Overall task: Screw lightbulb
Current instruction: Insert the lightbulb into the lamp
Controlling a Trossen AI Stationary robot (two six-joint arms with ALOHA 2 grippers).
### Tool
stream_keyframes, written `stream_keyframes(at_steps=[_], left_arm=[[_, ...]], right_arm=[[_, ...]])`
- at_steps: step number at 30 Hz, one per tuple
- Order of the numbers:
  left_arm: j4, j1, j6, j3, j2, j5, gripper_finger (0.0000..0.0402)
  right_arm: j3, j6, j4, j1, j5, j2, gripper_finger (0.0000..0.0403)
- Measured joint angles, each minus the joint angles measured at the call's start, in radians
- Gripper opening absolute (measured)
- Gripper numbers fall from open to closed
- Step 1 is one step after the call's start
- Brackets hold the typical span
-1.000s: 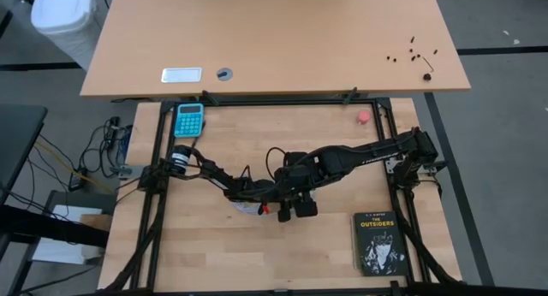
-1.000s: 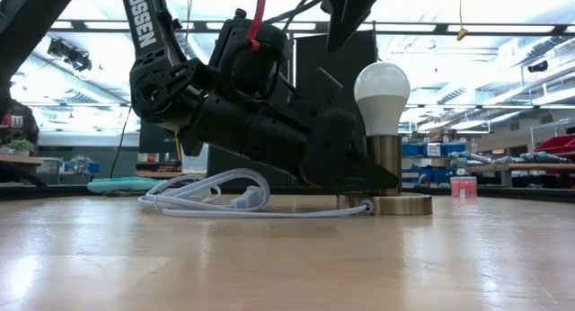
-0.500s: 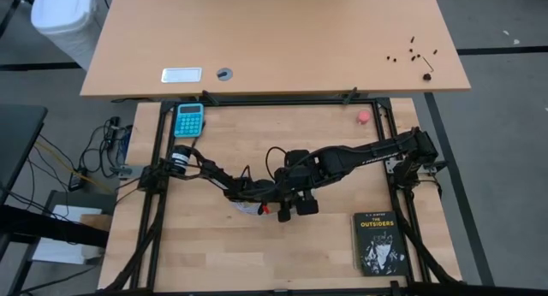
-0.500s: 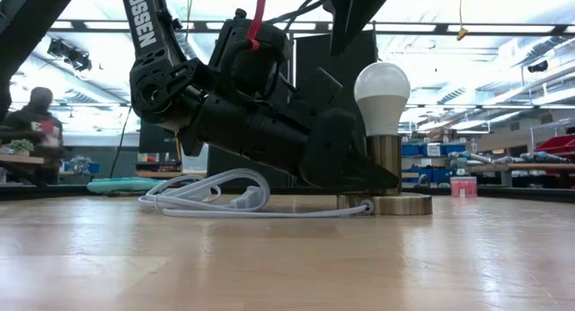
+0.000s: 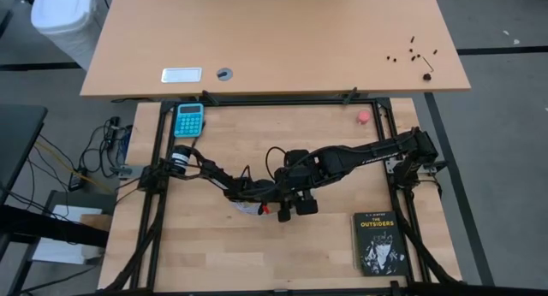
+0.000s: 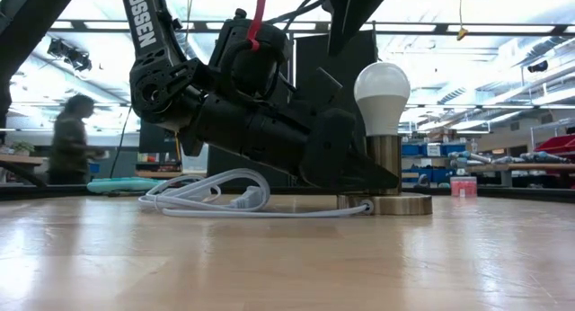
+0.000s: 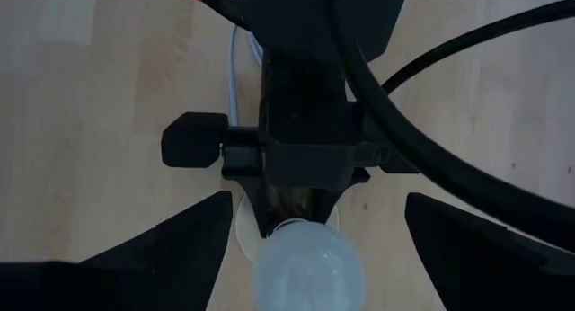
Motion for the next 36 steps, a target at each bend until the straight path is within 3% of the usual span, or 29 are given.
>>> stream_keyframes(at_steps=[36], left_arm=[[0.0, 0.0, -0.006, 0.0, 0.0, 0.0, 0.0195]], right_arm=[[0.0, 0.011, 0.015, 0.0, 0.0, 0.0, 0.0341]])
